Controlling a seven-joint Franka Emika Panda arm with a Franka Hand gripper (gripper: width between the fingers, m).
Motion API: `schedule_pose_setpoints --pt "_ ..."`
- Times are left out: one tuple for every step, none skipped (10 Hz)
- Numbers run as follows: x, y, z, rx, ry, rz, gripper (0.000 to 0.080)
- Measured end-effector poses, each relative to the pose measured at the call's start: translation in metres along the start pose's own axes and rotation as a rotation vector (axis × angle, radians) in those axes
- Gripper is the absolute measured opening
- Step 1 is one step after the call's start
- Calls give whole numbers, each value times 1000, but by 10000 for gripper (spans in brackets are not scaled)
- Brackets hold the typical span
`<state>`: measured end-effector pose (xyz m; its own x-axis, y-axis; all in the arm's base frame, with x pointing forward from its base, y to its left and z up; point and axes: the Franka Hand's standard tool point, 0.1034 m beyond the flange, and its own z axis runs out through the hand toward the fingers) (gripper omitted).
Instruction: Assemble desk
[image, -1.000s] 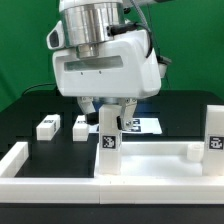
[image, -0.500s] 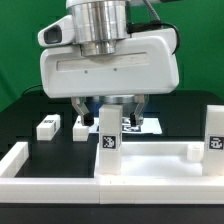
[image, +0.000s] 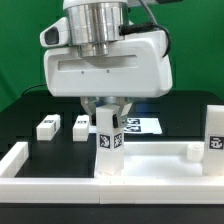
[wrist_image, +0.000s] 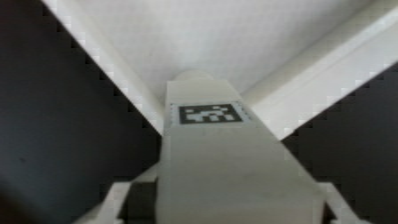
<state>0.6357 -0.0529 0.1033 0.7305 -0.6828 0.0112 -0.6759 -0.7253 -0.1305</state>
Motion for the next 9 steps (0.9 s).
schedule_pose_setpoints --pt "0 0 0 1 -1 62 298" --pt "-1 2 0 -1 -14 264 297" --pt "-2 2 0 3 -37 481 297" --pt "-1 3 -1 17 -53 678 293" --pt "1 5 -1 32 -70 839 293" --pt "3 7 -2 39 -82 937 293" --pt "2 6 -1 35 -85 1014 293" --pt "2 6 -1 33 -86 1033 293" --pt "2 6 -1 33 -85 1036 293"
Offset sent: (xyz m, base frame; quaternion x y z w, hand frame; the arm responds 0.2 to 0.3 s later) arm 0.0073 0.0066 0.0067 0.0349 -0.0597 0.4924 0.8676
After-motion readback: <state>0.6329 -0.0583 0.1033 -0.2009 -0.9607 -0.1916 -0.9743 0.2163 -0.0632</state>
